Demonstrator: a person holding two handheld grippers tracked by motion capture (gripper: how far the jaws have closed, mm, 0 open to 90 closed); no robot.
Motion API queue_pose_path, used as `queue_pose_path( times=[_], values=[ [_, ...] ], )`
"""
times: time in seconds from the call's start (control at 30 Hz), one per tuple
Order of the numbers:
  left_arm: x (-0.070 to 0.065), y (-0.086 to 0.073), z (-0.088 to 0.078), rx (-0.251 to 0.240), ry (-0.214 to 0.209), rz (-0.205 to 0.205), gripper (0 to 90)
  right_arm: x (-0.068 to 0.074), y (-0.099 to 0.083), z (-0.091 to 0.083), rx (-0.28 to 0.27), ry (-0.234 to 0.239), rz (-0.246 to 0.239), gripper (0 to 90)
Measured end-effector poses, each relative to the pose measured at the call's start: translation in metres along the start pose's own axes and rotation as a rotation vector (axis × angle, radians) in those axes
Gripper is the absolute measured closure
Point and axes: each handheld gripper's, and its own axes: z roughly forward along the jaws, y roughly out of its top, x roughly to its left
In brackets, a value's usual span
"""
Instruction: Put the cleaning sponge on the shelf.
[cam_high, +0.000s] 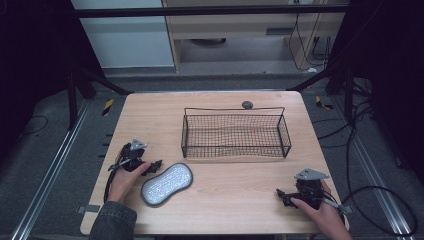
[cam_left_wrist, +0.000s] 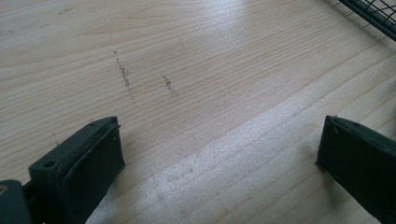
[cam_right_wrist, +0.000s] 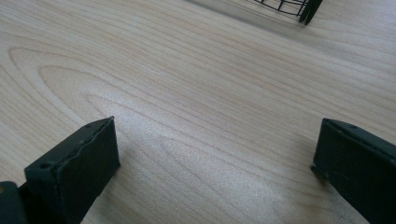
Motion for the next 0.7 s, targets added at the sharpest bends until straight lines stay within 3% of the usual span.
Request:
queue_pose_path(
  times=[0.07, 0.2, 0.3, 0.37, 0.6, 0.7],
  values=[
    [0.000, 0.000, 0.000, 0.000, 0.001, -0.002, 0.0, 0.000, 0.000, 0.000, 0.000, 0.000, 0.000, 0.3],
    [-0.003, 0.004, -0.006, 0.025, 0.058, 0.018, 2.8, 0.000, 0.000, 0.000, 0.000, -0.001, 0.000, 0.4],
    [-0.007, 0.006, -0.015, 0.018, 0.059, 0.031, 3.0, 0.000, 0.000, 0.000, 0.000, -0.001, 0.000, 0.4],
    [-0.015, 0.008, -0.028, 0.037, 0.082, 0.074, 3.1, 0.000, 0.000, 0.000, 0.001, -0.001, 0.001, 0.3],
    [-0.034, 0.020, -0.057, -0.013, 0.102, 0.064, 3.8, 0.000, 0.000, 0.000, 0.000, -0.001, 0.000, 0.3],
    [-0.047, 0.023, -0.066, -0.019, 0.101, 0.110, 3.6, 0.000, 0.000, 0.000, 0.000, -0.001, 0.000, 0.3]
  ],
)
